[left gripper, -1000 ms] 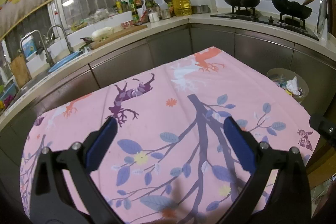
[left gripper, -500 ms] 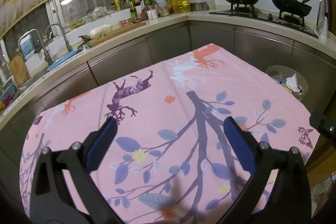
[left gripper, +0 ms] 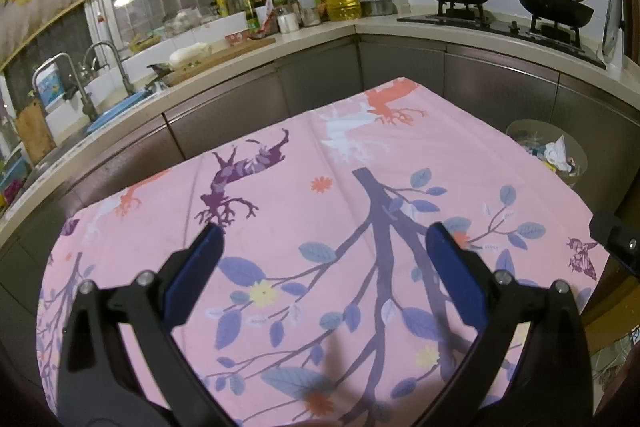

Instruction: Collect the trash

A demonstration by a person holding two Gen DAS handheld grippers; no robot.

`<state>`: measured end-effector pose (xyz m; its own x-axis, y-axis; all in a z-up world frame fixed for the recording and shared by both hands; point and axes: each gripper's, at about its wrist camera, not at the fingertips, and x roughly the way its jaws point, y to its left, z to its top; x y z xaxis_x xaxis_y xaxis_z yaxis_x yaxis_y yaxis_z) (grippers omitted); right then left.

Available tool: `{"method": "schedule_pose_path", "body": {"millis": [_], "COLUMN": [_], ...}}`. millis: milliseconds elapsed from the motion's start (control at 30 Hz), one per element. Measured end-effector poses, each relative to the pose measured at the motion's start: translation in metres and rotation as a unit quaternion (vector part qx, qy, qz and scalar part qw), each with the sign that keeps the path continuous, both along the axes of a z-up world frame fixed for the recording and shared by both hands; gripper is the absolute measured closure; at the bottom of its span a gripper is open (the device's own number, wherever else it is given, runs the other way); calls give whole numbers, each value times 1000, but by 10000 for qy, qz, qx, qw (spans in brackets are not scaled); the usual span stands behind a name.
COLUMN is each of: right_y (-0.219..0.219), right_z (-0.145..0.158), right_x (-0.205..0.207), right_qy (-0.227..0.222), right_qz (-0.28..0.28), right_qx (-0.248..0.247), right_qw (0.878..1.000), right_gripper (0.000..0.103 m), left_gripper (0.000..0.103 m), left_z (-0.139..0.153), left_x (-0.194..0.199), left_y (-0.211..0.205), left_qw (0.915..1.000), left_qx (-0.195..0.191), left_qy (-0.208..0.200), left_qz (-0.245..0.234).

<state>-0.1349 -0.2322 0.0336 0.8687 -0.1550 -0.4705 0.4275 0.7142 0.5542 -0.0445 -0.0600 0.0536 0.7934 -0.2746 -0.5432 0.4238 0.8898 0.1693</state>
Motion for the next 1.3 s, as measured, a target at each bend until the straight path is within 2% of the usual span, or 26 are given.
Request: {"method": "schedule_pose_path", "body": {"millis": [400, 700, 1033, 1300], "right_y": [11, 10, -20, -44], "right_z": [-8, -5, 7, 6], "right_x": [-1, -7, -20, -39], "right_qy": [5, -35, -36, -30], "right_qz": [6, -75, -266, -534], "right_qx": [-42, -17, -103, -89], "right_qw": [10000, 10000, 9996, 9985], "right_gripper": [27, 27, 27, 27], "left_gripper": [6, 6, 6, 6], "left_z": [-4, -18, -11, 2], "left_x": [-2, -9, -18, -16], "left_y": [1, -3, -16, -47], "left_qw": [10000, 9989, 9974, 9967], "left_qx": [0, -63, -181, -88], "left_qy": [47, 381, 557, 484], "left_qz": [-26, -284, -429, -652]}}
